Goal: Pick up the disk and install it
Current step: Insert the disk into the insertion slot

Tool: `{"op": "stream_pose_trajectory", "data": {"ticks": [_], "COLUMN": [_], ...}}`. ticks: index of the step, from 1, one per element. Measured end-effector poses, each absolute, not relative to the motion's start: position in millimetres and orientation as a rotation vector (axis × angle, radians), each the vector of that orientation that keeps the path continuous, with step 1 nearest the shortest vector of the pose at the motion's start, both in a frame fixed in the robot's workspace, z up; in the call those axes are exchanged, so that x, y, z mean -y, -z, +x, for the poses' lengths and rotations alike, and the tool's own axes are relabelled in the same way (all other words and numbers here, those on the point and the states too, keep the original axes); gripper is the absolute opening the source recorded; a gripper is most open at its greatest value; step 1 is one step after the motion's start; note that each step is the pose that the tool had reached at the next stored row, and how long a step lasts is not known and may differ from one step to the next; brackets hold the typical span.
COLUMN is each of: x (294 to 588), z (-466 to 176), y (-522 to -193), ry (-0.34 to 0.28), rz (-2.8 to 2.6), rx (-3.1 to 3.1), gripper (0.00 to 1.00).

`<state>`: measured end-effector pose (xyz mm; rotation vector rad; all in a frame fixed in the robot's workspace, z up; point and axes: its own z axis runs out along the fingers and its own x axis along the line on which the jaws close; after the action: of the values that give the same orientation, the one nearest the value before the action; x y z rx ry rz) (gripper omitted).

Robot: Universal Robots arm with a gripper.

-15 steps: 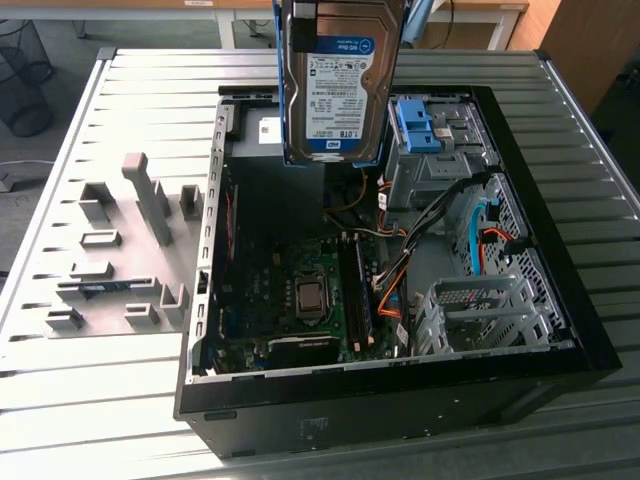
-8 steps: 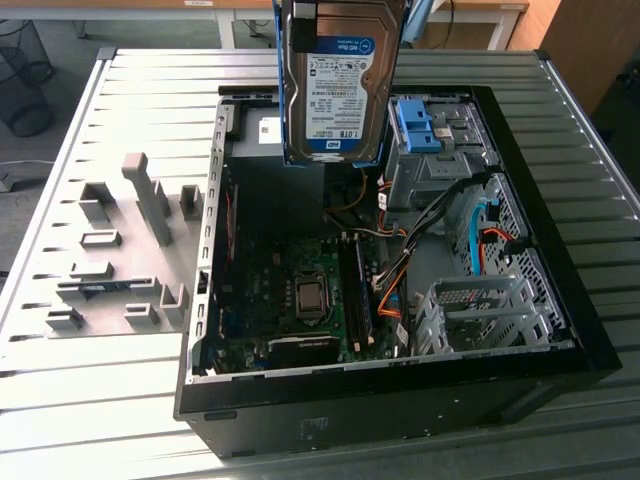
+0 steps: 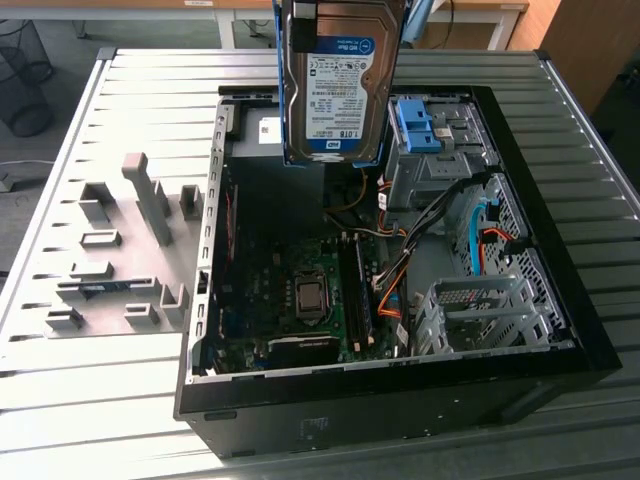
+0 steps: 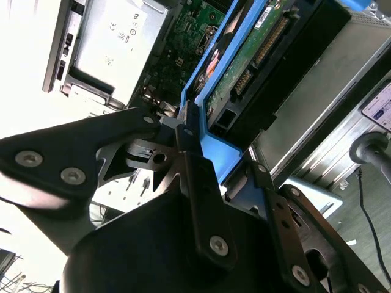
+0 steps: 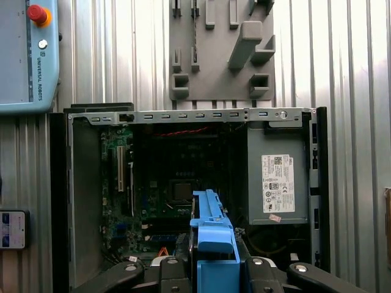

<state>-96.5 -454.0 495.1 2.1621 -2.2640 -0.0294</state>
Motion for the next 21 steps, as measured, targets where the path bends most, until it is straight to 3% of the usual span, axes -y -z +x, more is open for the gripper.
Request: {"op": "stream_pose_trajectory", "data": {"ticks": [21], "x": [506.3], "z": [-92.3], "y": [-493.6], "ry": [0.024], "rz": [2.160], "rx": [2.262], "gripper": [0.36]}}
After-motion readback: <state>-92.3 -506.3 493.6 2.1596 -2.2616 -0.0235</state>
